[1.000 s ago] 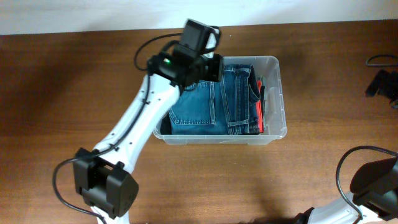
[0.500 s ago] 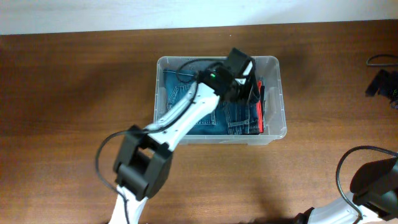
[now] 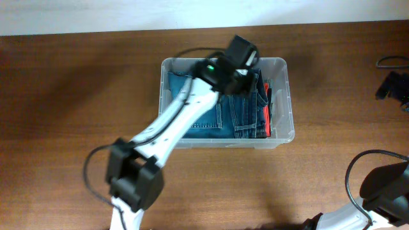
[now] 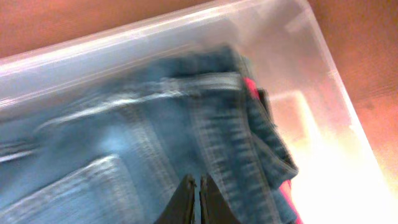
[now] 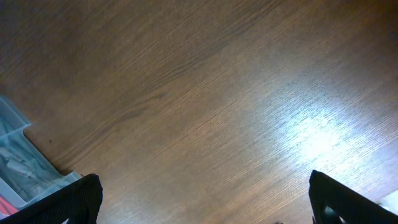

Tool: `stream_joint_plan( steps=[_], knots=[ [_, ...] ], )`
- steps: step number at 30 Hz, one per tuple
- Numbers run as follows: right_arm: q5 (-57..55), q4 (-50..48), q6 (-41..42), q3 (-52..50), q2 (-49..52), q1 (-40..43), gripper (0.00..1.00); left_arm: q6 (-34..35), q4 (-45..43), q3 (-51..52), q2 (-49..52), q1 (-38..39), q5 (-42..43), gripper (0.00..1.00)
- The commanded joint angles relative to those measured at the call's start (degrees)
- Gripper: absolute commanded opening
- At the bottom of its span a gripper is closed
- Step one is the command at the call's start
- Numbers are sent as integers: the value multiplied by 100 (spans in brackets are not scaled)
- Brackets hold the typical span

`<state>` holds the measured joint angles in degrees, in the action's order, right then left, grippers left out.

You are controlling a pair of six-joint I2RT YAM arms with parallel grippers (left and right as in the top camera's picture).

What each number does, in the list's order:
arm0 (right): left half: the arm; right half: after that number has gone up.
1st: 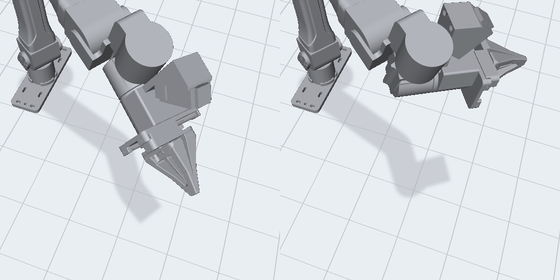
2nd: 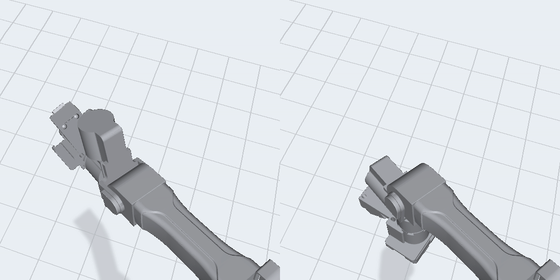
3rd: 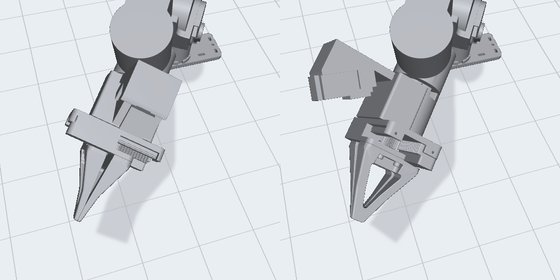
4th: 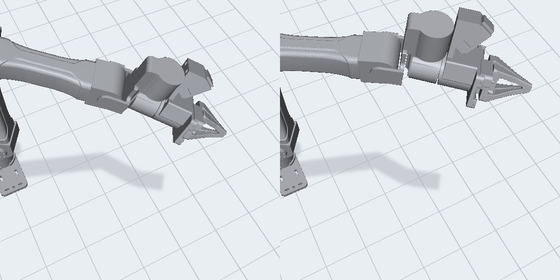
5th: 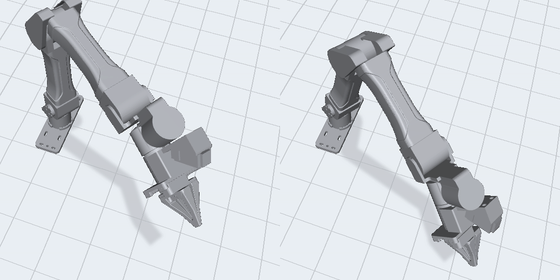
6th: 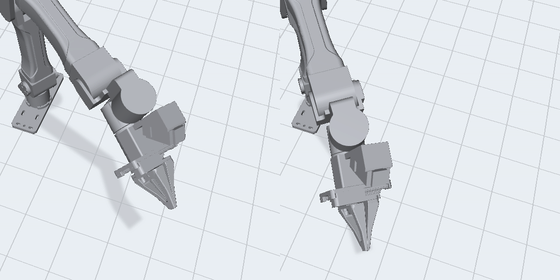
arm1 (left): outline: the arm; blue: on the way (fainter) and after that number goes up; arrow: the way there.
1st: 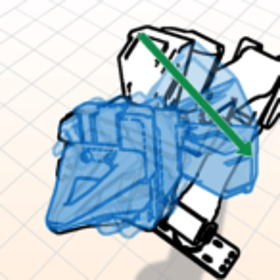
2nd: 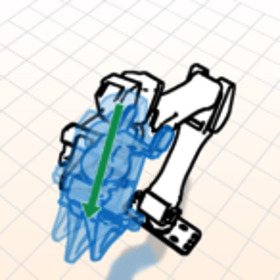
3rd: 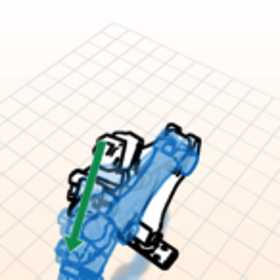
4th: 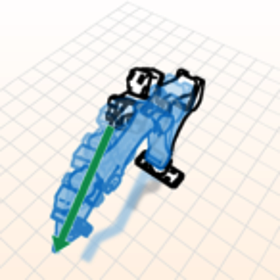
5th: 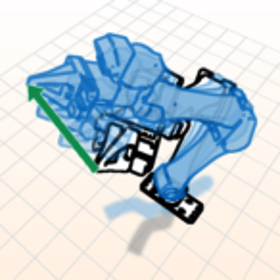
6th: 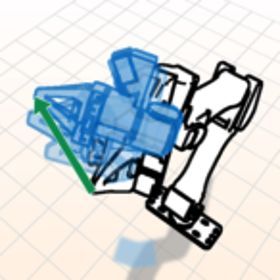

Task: Pack container
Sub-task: 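Release and press the blue jeans flat into the container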

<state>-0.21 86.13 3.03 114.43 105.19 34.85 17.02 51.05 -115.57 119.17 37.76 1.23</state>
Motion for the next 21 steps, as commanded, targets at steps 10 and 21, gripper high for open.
stream_joint_plan(
  steps=[10, 21],
  knots=[
    [-50, 4, 44, 96, -66, 4, 98, 162, 778, -131, 264, -791, -837, 6],
    [-50, 4, 44, 96, -66, 4, 98, 157, 1154, -190, 981, -859, -833, 9]
  ],
)
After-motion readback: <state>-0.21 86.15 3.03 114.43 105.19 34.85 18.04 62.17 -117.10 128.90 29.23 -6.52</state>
